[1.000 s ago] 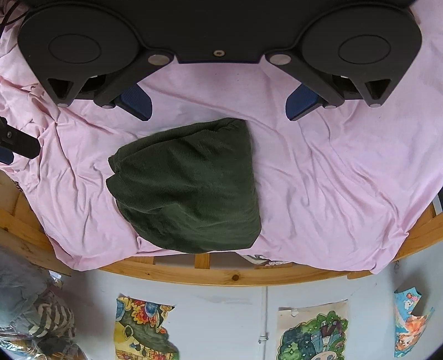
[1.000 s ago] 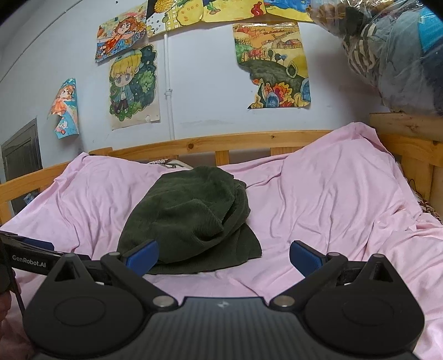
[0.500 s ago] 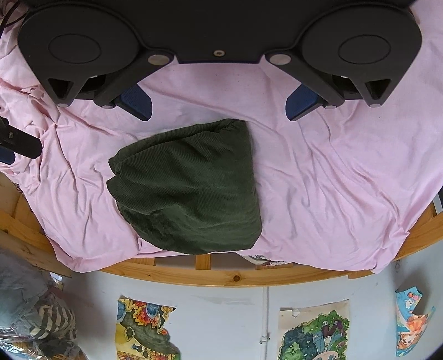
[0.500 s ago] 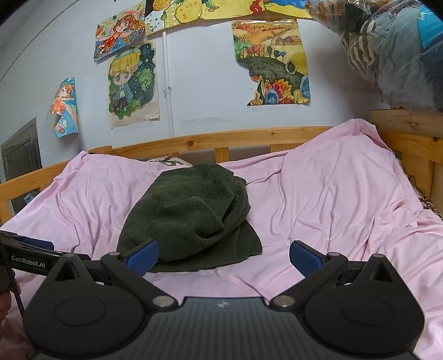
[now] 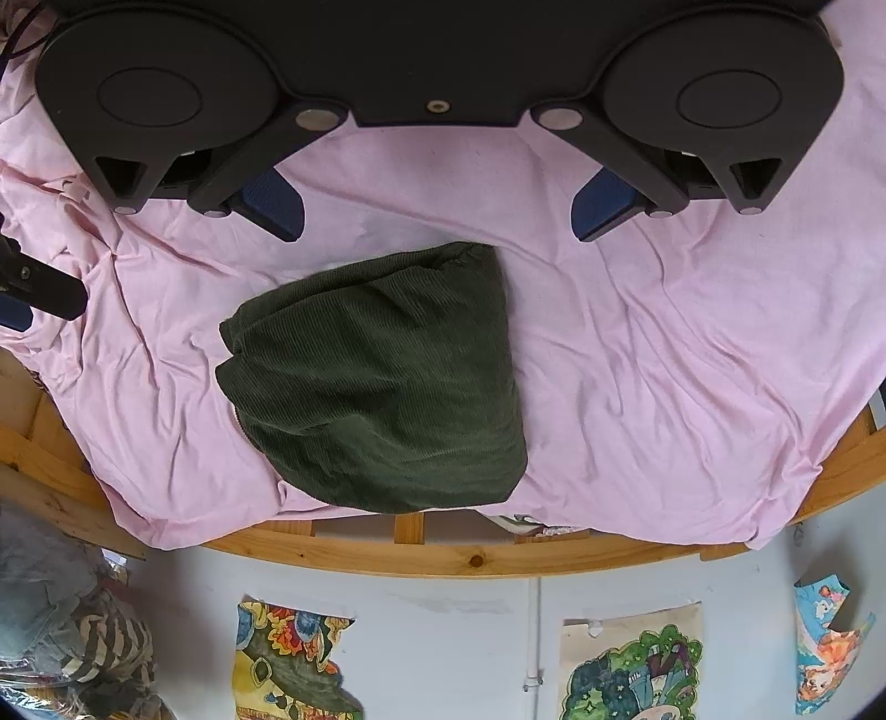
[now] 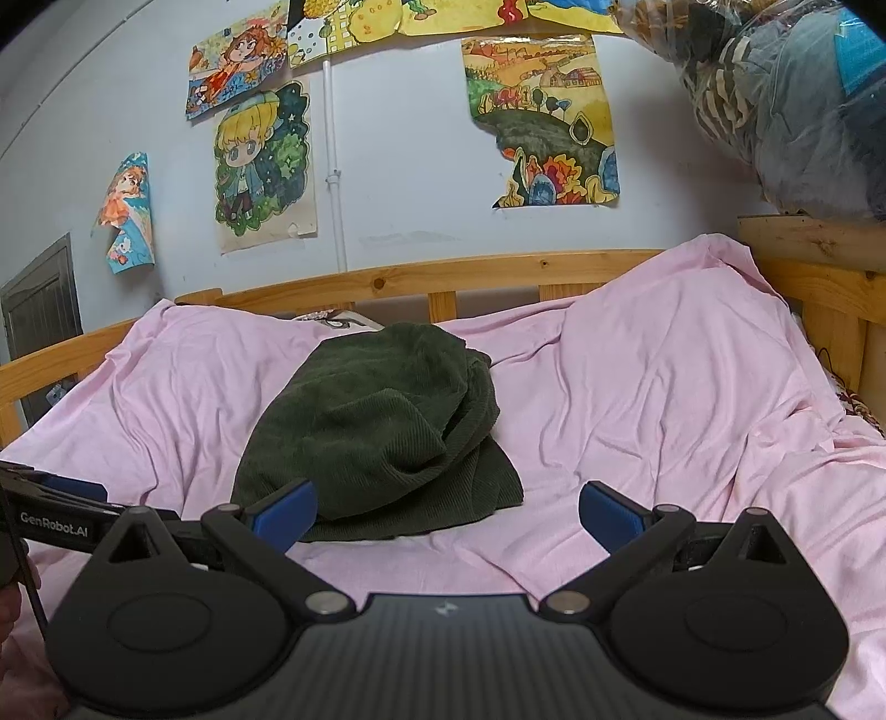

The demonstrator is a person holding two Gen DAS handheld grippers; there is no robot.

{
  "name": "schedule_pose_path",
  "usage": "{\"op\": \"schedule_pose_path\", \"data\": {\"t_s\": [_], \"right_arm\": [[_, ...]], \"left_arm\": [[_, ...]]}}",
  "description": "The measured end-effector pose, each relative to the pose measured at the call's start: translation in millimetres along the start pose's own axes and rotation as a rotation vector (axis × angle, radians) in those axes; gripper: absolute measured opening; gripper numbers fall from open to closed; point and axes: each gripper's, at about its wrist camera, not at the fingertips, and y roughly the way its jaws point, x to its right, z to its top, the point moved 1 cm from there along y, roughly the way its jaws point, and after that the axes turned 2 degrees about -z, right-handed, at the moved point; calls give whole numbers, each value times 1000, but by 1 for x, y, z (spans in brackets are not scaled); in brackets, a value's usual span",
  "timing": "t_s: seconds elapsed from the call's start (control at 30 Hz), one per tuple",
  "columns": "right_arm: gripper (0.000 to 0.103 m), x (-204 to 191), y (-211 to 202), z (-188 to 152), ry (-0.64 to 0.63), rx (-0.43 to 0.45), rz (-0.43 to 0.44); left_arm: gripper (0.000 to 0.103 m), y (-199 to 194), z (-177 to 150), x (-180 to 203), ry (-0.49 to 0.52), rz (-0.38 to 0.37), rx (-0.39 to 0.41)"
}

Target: Fold large clothes

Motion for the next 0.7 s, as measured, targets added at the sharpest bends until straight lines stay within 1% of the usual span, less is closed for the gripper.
{"op": "schedule_pose_path", "data": {"t_s": [0.27, 0.37, 0.43, 0.53, 0.7], "right_arm": [[103, 1, 0, 0, -1, -1, 0], [103, 1, 0, 0, -1, -2, 1], [103, 1, 0, 0, -1, -3, 1], [103, 1, 1, -2, -3, -6, 0], [103, 1, 3, -4, -3, -20, -2]], "left_arm": [[102, 0, 0, -2, 1, -10, 4], [102, 0, 2, -1, 12, 7, -3], [102, 1, 3, -1, 22, 1, -17], [102, 3, 2, -2, 40, 33, -24], [102, 3, 2, -2, 58, 34, -28]]}}
